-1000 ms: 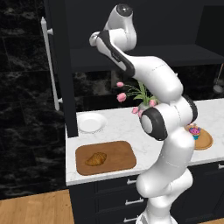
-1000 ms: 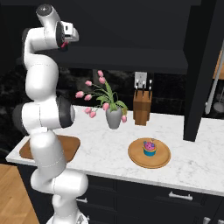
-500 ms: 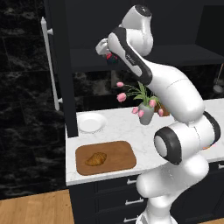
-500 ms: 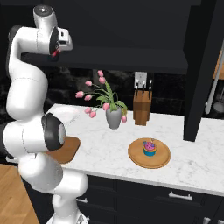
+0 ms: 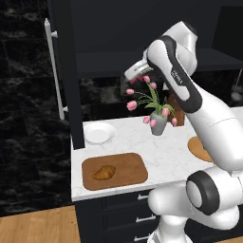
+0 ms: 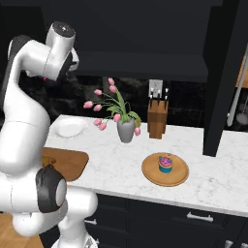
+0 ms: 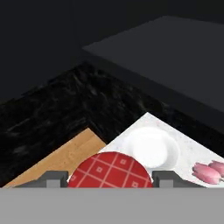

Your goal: From the different types of pastries on the counter, select a croissant and place it on the cutting board. Then retrieve a jar of jam from the cabinet and place it alongside the croissant on the cutting board.

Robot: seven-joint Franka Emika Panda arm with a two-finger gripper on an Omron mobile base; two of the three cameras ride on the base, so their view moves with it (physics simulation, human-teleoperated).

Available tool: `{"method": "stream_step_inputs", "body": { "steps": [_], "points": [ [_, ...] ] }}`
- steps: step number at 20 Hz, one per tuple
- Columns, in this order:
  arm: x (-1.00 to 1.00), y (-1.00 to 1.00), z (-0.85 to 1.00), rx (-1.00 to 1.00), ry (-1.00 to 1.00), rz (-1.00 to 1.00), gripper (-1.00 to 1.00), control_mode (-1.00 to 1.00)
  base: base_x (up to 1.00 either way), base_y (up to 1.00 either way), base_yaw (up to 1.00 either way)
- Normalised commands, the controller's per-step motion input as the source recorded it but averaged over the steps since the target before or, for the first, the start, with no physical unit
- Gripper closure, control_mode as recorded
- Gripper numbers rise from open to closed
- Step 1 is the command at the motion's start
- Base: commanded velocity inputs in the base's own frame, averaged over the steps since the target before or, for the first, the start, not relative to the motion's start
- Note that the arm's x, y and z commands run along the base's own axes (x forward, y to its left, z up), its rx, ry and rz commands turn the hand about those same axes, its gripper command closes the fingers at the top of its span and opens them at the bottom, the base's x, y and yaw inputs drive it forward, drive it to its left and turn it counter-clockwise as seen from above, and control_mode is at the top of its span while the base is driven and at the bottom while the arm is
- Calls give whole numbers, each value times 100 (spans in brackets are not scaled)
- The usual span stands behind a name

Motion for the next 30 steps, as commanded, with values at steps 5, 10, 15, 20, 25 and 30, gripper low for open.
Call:
{"method": "stream_step_inputs", "body": {
  "steps": [5,10,15,20,25,30],
  "points": [
    [-96,-18,-100,-3,0,59,100,-100,0,0,0],
    [-70,-21,-100,4,-5,59,100,-100,0,0,0],
    [-40,-22,-96,18,-22,57,100,-100,0,0,0],
    [-14,0,-44,9,-28,29,100,-100,0,0,0],
    [0,0,-13,0,-1,-3,100,-100,0,0,0],
    [26,0,-53,4,1,-10,100,-100,0,0,0]
  ]
}}
